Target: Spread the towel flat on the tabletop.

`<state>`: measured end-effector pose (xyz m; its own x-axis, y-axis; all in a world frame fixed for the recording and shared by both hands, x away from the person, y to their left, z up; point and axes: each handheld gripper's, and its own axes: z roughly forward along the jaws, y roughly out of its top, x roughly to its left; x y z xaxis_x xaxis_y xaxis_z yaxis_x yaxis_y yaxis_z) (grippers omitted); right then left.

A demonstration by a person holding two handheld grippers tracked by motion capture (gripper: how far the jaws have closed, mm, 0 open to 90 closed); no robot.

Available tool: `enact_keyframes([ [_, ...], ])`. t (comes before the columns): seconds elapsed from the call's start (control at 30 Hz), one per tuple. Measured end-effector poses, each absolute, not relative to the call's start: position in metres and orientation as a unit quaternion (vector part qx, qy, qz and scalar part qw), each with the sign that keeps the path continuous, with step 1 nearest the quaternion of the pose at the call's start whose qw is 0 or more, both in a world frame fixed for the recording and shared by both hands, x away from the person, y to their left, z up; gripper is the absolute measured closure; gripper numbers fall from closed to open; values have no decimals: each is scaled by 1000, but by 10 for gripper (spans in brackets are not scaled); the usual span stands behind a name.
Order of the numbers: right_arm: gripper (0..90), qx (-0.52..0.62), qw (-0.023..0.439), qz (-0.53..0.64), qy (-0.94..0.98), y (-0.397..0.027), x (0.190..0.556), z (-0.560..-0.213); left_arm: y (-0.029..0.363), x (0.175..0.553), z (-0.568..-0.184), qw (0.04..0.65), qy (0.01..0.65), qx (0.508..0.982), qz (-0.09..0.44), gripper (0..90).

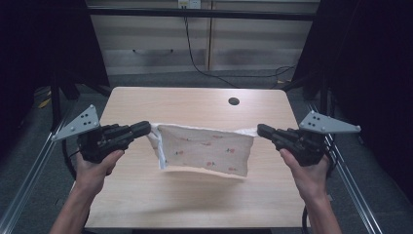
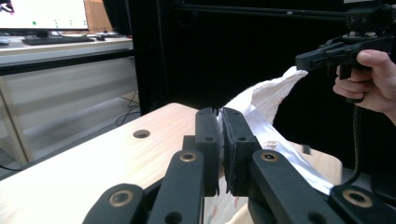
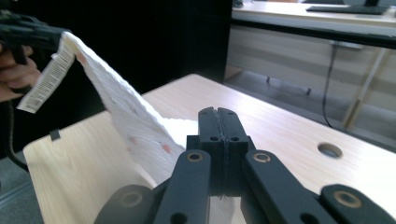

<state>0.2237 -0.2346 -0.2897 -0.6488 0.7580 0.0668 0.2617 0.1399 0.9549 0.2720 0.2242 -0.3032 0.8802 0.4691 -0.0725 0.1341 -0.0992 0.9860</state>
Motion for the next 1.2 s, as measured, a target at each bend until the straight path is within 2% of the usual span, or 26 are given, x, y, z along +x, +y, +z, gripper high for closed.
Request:
enact_keyframes([
  [0.13,900,362,227,544,722,-232,207,-289,227,261,-306,641,207,728,126,861],
  [0.23,900,366,224,541,723,-231,208,-293,223,267,-316,627,220,737,126,861],
  [0.33,900,382,217,526,728,-231,225,-311,220,282,-331,619,240,740,109,860],
  [0.6,900,450,145,517,714,-248,285,-380,201,338,-386,561,298,769,71,859],
  [0.7,900,463,145,499,718,-249,301,-394,193,353,-398,543,311,777,68,857],
  [0.9,900,480,114,486,721,-251,331,-415,189,383,-429,517,355,777,54,844],
  [1.03,890,480,100,488,722,-250,349,-430,192,398,-449,496,382,779,44,798],
  [1.1,853,481,82,504,713,-250,361,-439,194,405,-455,492,395,774,49,766],
  [1.2,790,492,87,500,707,-250,373,-445,201,414,-459,486,420,765,53,683],
])
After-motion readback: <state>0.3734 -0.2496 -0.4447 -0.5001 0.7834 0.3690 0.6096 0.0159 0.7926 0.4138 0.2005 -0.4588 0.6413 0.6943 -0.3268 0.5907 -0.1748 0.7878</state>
